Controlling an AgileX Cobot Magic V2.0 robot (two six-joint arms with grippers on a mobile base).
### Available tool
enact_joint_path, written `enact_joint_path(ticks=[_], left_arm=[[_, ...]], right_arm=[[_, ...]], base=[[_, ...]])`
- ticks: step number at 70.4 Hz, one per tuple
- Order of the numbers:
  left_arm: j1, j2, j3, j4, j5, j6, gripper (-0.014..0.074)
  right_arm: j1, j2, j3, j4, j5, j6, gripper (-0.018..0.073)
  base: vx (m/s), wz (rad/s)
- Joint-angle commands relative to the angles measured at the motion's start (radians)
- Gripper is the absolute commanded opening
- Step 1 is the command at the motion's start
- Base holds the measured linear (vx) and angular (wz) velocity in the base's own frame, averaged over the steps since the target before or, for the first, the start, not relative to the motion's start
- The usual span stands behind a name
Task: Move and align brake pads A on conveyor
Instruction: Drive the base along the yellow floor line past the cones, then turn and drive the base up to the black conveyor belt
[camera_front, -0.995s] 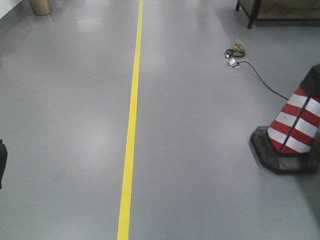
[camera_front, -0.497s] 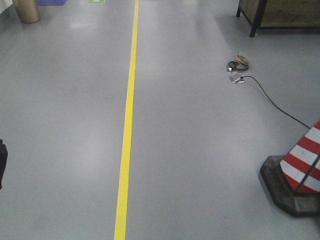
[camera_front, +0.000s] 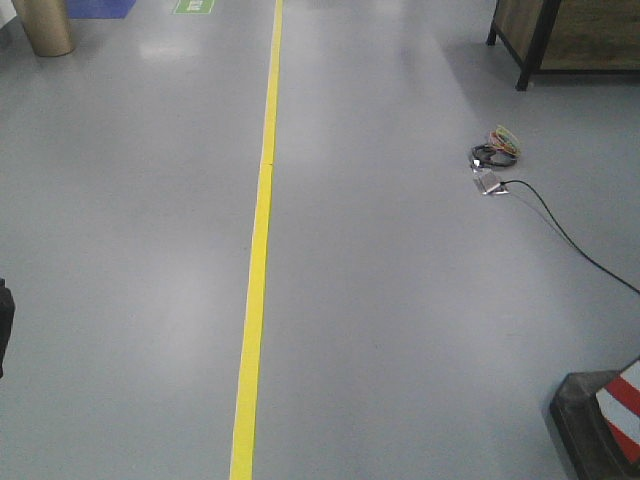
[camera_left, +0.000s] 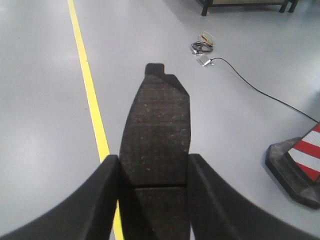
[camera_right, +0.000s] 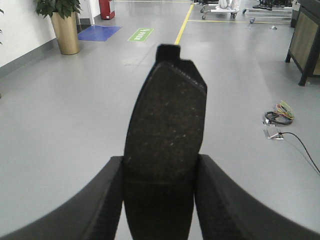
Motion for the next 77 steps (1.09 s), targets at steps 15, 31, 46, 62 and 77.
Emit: enact_joint_path(ticks=[15,31,46,62,77], left_arm=[[-0.002,0.008,-0.032,0.002,-0.092,-0.005,-0.0006],[-0.002,0.006,-0.032,0.002,-0.092,-0.005,-0.0006],[-0.002,0.006,-0.032,0.002,-0.092,-0.005,-0.0006],[-0.002,0.006,-0.032,0.002,-0.092,-0.005,-0.0006],[-0.002,0.006,-0.032,0.002,-0.092,-0.005,-0.0006]], right_arm=[[-0.004,0.012,-0.031,-0.004,-0.097,-0.002,-0.0002],[-0.004,0.020,-0.031,-0.004,-0.097,-0.002,-0.0002],[-0.004,0.020,-0.031,-0.004,-0.096,-0.002,-0.0002],[-0.004,0.020,-0.031,-0.004,-0.096,-0.002,-0.0002],[-0.004,0.020,-0.031,-0.004,-0.096,-0.002,-0.0002]], base=[[0.33,-0.20],[0.22,-0.68],[0.16,-0.88],[0.15,-0.88],[0.15,-0.76]])
